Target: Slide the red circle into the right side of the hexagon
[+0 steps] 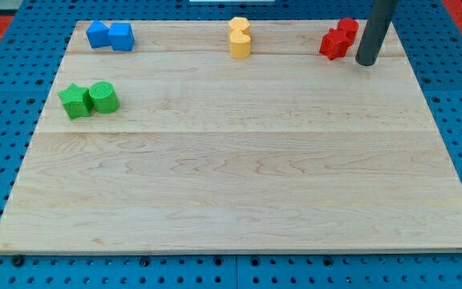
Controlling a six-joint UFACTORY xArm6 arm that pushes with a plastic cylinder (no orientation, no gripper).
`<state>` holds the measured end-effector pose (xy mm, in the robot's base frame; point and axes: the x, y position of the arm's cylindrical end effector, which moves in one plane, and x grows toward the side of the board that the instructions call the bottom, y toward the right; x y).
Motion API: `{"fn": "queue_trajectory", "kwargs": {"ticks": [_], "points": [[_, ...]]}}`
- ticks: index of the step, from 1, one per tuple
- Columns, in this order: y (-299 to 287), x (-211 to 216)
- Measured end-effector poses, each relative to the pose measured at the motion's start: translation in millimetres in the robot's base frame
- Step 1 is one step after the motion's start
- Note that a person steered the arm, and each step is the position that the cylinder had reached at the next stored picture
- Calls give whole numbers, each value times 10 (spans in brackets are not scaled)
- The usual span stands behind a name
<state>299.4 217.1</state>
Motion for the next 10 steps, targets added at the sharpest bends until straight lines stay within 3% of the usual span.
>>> {"fn": "queue_trajectory", "kwargs": {"ticks": [4,8,10], "points": [[253,39],[309,-814],[-1308,-787]]}}
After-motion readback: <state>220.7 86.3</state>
